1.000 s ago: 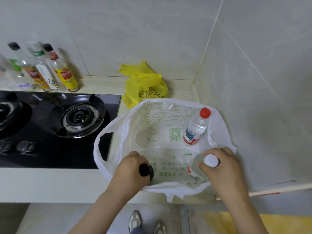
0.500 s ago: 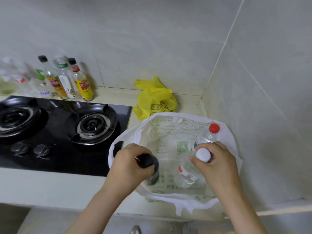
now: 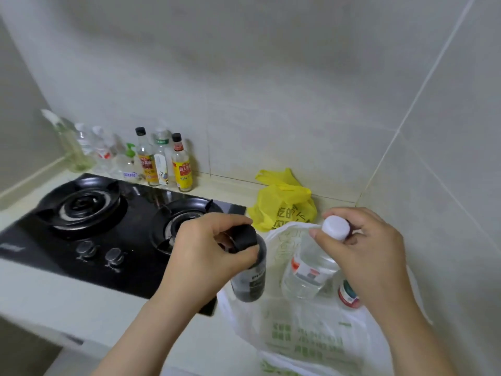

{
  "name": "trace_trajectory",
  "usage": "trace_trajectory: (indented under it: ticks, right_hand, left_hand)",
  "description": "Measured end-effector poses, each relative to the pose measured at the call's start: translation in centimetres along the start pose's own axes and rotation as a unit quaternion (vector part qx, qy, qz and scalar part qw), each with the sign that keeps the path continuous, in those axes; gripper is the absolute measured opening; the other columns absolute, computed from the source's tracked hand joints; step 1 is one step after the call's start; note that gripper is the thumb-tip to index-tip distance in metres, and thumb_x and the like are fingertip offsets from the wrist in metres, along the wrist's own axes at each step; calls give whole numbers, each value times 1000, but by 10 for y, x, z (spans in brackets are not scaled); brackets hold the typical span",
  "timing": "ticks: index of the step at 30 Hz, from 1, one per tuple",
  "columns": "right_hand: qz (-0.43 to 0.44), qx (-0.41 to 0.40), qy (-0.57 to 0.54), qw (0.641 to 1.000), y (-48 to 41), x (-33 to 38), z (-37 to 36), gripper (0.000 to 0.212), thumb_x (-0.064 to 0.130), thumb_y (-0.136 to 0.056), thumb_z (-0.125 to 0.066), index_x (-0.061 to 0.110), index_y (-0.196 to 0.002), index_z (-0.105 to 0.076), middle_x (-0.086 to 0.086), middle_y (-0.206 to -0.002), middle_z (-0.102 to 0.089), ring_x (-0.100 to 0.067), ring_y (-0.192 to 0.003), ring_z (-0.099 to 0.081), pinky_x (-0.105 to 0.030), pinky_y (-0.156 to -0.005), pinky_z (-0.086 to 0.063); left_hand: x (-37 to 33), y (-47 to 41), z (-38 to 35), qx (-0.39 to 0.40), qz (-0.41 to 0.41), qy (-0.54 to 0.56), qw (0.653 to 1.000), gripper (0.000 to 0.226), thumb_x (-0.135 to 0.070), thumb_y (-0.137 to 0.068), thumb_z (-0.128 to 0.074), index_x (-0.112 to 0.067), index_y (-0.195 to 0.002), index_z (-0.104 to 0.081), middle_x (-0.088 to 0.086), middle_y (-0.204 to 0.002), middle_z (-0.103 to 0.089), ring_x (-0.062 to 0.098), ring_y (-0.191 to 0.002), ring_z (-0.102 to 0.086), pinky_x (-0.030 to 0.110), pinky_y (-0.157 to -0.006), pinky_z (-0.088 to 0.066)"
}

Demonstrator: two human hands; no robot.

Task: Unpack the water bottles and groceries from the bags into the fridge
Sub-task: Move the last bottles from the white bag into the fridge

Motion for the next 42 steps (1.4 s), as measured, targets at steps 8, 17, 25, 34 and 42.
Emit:
trace_trajectory:
  ticks: [8,17,25,34,42]
  right_hand:
    - [49,104,-108,987,-6,43,-34,25,20,-65,-86,32,-79,-70,18,-78,-65,-6,-61,-56,-8,-57,-40]
    - [129,235,-175,947,25,103,-91,25,22,-64,-86,36,-78,-70,25,-85,-65,-4,-68,-60,-10,-62,-43]
    - [200,340,-219,892,80,175,-140,25,28,-66,-85,33,-87,-72,14,-89,-68,-6,-70,-58,-9,-61,-43]
    - [271,453,-256,810,191,265,-186,26,21,-70,-83,29,-93,-73,14,-87,-65,-3,-70,-58,-6,-60,-43]
    - [313,519,-304,734,310,345,-188,24,22,-69,-83,30,-89,-73,17,-81,-65,3,-60,-56,-7,-54,-42]
  left_hand:
    - [-9,32,48,-106,41,-27,993,33,-13,-61,-83,-26,-91,-76,-14,-74,-72,4,-67,-68,25,-65,-57]
    - [-10,113,111,-238,101,-101,961,33,-12,-62,-82,-26,-91,-75,-19,-73,-70,1,-67,-66,13,-60,-52]
    - [-6,200,178,-351,163,-154,909,31,-14,-62,-82,-33,-86,-74,-23,-77,-69,0,-70,-67,17,-60,-54]
    - [-5,322,248,-437,222,-218,844,29,-20,-63,-81,-29,-90,-75,-19,-78,-71,-1,-75,-66,18,-63,-56]
    - [-32,448,303,-510,247,-258,782,25,-13,-63,-81,-33,-74,-71,-22,-77,-69,3,-74,-65,17,-58,-53]
Point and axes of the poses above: each hand's wrist, its own y-axis away from the middle knuckle, its own z-axis out of the back of the hand, x = y × z, the point moved 9 cm from there along -y, towards the middle knuckle
